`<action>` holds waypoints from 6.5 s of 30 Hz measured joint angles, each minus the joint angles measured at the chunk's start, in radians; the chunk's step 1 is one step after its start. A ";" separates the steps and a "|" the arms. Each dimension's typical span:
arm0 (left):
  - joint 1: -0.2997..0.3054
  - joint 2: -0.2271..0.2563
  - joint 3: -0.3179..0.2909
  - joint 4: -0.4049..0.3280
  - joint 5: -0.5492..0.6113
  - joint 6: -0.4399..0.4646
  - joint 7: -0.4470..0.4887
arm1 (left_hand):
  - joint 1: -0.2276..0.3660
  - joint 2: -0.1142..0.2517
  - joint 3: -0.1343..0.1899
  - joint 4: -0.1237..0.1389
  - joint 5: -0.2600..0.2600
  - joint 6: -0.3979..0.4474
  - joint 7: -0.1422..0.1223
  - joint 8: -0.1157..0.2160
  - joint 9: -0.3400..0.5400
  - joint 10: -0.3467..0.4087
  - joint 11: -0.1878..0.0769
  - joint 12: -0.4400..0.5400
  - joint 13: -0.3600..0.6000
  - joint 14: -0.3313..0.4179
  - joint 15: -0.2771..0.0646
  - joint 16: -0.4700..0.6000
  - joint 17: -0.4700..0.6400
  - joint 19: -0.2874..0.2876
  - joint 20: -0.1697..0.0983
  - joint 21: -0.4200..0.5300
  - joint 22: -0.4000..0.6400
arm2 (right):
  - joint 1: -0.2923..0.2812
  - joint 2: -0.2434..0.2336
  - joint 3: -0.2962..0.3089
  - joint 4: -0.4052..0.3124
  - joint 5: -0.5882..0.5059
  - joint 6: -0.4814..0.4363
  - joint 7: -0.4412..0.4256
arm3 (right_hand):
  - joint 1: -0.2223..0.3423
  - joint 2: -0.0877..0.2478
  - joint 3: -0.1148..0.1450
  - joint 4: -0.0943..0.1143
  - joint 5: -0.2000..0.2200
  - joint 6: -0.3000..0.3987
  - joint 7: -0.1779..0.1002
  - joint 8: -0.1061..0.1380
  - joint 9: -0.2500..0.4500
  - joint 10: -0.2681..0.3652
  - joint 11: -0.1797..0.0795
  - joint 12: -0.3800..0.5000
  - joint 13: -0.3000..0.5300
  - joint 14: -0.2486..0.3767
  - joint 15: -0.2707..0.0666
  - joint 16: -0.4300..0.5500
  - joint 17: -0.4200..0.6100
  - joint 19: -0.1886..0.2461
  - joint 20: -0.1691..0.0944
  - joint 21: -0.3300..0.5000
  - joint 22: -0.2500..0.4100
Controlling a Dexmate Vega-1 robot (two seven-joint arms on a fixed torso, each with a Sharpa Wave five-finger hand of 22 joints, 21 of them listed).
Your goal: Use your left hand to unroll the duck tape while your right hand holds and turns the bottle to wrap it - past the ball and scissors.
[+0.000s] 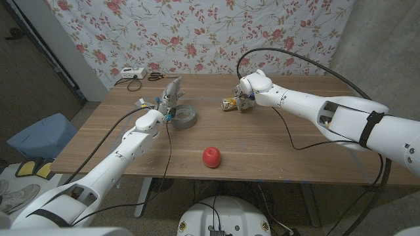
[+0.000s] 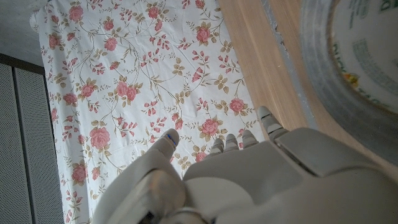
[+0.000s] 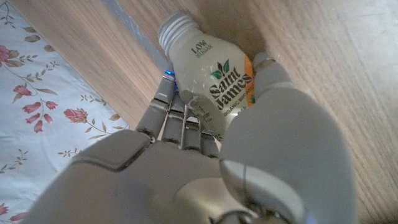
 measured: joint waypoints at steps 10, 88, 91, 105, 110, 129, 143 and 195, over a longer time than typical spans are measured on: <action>-0.021 -0.002 0.014 0.014 0.010 0.000 -0.015 | 0.015 -0.015 0.000 -0.020 0.000 0.011 -0.018 0.002 0.000 0.032 -0.003 0.008 0.000 0.028 -0.003 0.004 0.000 0.023 -0.004 0.000 0.000 | -0.108 -0.129 0.105 -0.128 0.024 0.075 -0.257 | -0.022 -0.020 -0.008 0.105 -0.011 0.250 0.014 -0.019 0.002 0.134 0.020 0.010 -0.050 0.163 0.001 -0.016 0.022 0.035 0.004 0.153 0.088; -0.415 0.470 0.842 -0.845 1.389 1.372 -0.497 | 0.324 -0.266 -0.159 -0.230 0.015 0.542 -0.134 0.038 0.019 0.488 -0.177 0.081 0.074 0.318 -0.065 0.084 0.116 0.005 0.070 -0.054 0.035 | -0.473 -0.342 0.504 -0.599 -0.026 0.152 -0.611 | -0.030 -0.013 -0.009 0.118 0.012 0.302 0.059 -0.063 -0.006 0.185 0.018 -0.075 -0.112 0.199 -0.018 -0.096 -0.028 0.048 -0.013 0.234 0.046; -0.426 0.452 0.861 -0.819 1.480 1.369 -0.575 | 0.324 -0.266 -0.161 -0.230 0.015 0.546 -0.138 0.038 0.019 0.492 -0.181 0.081 0.074 0.318 -0.065 0.084 0.116 0.005 0.070 -0.057 0.035 | -0.471 -0.340 0.504 -0.594 -0.025 0.154 -0.612 | -0.030 -0.013 -0.009 0.118 0.012 0.302 0.059 -0.067 -0.006 0.185 0.018 -0.076 -0.108 0.199 -0.018 -0.097 -0.028 0.048 -0.013 0.235 0.045; -0.355 0.363 0.783 -0.715 1.797 1.235 -0.832 | 0.365 -0.238 -0.159 -0.233 0.021 0.605 -0.164 0.050 0.018 0.551 -0.204 0.101 0.074 0.352 -0.101 0.091 0.113 0.003 0.065 -0.062 0.034 | -0.464 -0.338 0.507 -0.579 -0.013 0.171 -0.622 | -0.030 -0.013 -0.010 0.119 0.020 0.306 0.063 -0.071 -0.006 0.185 0.018 -0.082 -0.103 0.205 -0.019 -0.101 -0.028 0.050 -0.015 0.246 0.036; -0.293 0.315 0.698 -0.677 1.862 1.169 -0.878 | 0.380 -0.236 -0.159 -0.233 0.021 0.611 -0.157 0.044 0.017 0.563 -0.183 0.101 0.079 0.405 -0.111 0.101 0.096 0.079 0.032 -0.037 0.030 | -0.463 -0.339 0.509 -0.574 -0.007 0.179 -0.628 | -0.030 -0.013 -0.010 0.119 0.020 0.307 0.064 -0.072 -0.006 0.185 0.018 -0.082 -0.103 0.206 -0.018 -0.103 -0.028 0.051 -0.016 0.245 0.036; -0.151 0.170 0.507 -0.593 2.034 0.965 -0.998 | 0.371 -0.219 -0.180 -0.217 0.012 0.626 -0.133 0.033 0.019 0.632 -0.159 0.116 0.079 0.425 -0.111 0.089 0.062 0.069 0.052 -0.054 0.021 | -0.457 -0.342 0.514 -0.553 0.011 0.209 -0.639 | -0.030 -0.013 -0.013 0.122 0.020 0.307 0.064 -0.076 -0.006 0.187 0.016 -0.090 -0.094 0.206 -0.017 -0.109 -0.028 0.051 -0.016 0.264 0.022; -0.080 0.117 0.412 -0.616 2.015 0.891 -1.002 | 0.223 -0.250 -0.291 -0.150 0.039 0.530 -0.065 0.027 0.019 0.593 -0.101 0.079 0.073 0.378 -0.088 0.055 0.050 0.015 0.076 -0.104 0.024 | -0.457 -0.346 0.518 -0.545 0.022 0.208 -0.638 | -0.030 -0.013 -0.014 0.123 0.027 0.307 0.064 -0.084 -0.007 0.188 0.015 -0.094 -0.084 0.206 -0.017 -0.112 -0.028 0.051 -0.016 0.270 0.014; 0.228 -0.137 0.219 -0.522 1.986 1.016 -0.284 | 0.708 -0.145 -0.013 -0.281 -0.032 1.174 -0.020 0.200 0.062 1.153 -0.106 0.377 0.171 1.153 -0.206 0.308 0.144 0.511 -0.168 0.235 0.070 | -0.516 -0.380 0.553 -0.632 -0.007 0.202 -0.689 | -0.030 -0.013 -0.020 0.129 0.027 0.327 0.069 -0.098 -0.002 0.201 0.016 -0.109 -0.066 0.219 -0.023 -0.129 -0.021 0.052 -0.016 0.301 -0.010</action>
